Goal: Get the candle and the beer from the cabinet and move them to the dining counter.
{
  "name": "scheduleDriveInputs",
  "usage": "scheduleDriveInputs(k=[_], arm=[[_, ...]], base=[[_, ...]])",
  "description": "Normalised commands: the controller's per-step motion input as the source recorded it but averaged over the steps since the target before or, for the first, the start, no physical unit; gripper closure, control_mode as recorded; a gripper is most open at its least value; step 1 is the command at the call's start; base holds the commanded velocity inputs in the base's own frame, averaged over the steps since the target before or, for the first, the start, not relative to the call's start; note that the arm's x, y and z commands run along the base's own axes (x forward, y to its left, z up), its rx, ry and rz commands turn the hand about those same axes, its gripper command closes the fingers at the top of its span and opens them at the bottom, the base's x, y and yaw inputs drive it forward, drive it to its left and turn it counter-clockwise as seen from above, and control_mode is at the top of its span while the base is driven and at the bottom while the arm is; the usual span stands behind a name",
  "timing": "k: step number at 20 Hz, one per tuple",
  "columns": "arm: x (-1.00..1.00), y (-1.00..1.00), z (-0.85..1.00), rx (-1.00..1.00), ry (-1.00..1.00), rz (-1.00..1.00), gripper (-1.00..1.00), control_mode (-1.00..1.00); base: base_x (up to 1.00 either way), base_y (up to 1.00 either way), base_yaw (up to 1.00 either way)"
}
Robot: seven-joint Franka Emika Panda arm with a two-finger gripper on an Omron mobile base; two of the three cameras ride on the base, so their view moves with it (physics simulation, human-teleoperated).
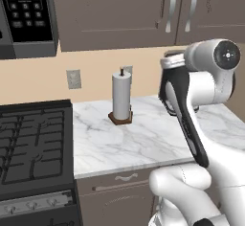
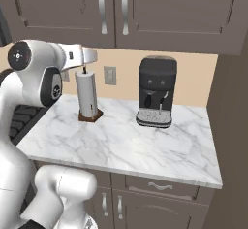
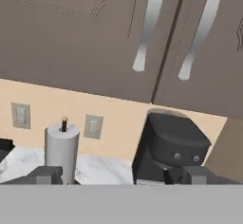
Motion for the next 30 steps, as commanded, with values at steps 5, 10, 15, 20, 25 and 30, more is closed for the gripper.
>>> scheduleDriveInputs(k=[5, 10, 15, 20, 25, 30], arm=[[0.12, -0.09, 0.92, -0.09, -0.34, -0.04, -1.0, -1.0], [0.09, -0.01, 0.43, -0.03, -0.3, -0.01, -1.0, -1.0], [0.42, 0.0, -0.02, 0.02, 0.0, -0.05, -1.0, -1.0], [0.32, 0.0, 0.01, 0.04, -0.08, 0.07, -1.0, -1.0], [0.18, -0.01, 0.05, 0.02, -0.13, 0.16, -1.0, -1.0], [0.2, -0.25, 0.13, 0.0, -0.04, 0.11, -1.0, -1.0]], base=[[0.0, 0.0, 0.0], [0.0, 0.0, 0.0], [0.0, 0.0, 0.0], [0.0, 0.0, 0.0], [0.0, 0.0, 0.0], [0.0, 0.0, 0.0]])
